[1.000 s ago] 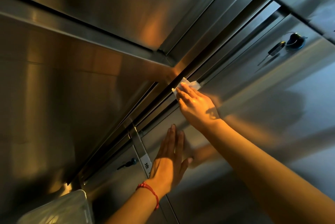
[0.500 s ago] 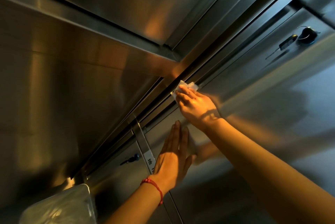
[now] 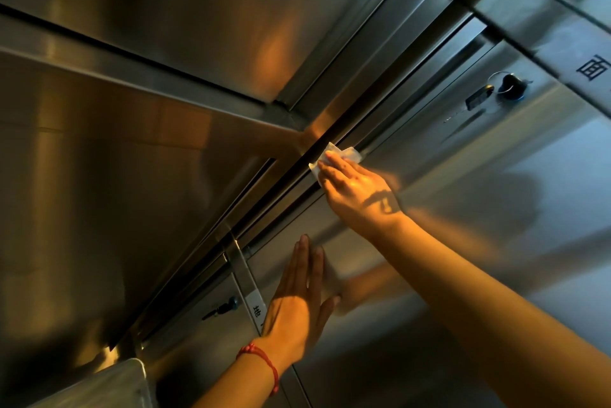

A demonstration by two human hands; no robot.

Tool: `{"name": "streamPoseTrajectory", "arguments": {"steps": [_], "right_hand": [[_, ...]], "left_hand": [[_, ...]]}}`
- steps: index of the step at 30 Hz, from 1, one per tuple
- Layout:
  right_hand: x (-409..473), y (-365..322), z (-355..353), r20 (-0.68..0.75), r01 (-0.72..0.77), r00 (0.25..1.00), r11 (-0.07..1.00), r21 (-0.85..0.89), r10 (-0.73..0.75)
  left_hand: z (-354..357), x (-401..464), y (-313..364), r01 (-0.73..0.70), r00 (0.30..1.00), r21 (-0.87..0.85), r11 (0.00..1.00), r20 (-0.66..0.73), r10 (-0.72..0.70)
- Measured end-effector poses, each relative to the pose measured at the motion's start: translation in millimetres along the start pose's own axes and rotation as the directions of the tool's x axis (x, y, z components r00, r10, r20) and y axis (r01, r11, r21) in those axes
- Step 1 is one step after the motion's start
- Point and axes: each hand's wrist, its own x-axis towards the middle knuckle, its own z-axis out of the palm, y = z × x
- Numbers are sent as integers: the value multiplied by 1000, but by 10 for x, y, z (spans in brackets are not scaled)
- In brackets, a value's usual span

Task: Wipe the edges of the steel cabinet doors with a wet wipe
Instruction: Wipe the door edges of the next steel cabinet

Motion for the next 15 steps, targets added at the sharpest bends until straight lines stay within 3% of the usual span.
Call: {"name": "streamPoseTrajectory", "arguments": {"steps": [3,15], "right_hand": [[-34,113,-66,-75,-11,997,1000,22,12],[-78,695,-365,31,-191,981,981,-32,192]], "left_hand": [[13,-11,-18,7,1000,31,1000,2,-7],[-10,-3,-31,-16,999,38,999,32,15]]}}
